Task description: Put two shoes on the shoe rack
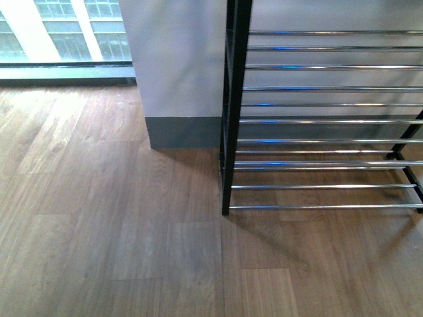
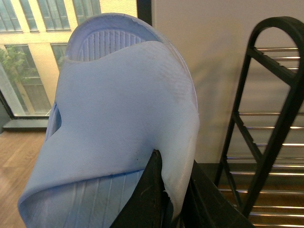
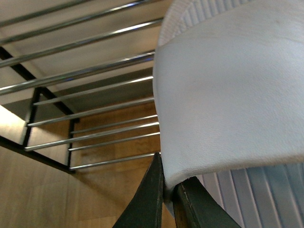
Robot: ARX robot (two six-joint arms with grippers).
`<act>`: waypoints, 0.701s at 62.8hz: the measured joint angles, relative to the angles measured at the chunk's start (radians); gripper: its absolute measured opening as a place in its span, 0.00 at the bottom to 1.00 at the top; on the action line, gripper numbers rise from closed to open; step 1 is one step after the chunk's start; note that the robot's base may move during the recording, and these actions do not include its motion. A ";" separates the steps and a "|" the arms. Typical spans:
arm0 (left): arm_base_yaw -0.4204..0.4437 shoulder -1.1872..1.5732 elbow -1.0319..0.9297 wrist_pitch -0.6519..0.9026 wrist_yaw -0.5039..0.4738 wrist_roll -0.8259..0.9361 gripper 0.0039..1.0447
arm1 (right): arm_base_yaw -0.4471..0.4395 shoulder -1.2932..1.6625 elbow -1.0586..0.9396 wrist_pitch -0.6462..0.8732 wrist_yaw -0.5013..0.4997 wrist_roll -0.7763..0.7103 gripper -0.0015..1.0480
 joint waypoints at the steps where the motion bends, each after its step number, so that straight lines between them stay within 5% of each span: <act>1: -0.001 0.000 0.000 0.000 0.000 0.000 0.04 | -0.002 0.002 0.000 0.000 0.002 0.000 0.02; 44: -0.002 -0.001 0.000 0.000 -0.002 0.000 0.04 | -0.004 0.000 0.000 0.000 0.003 0.000 0.02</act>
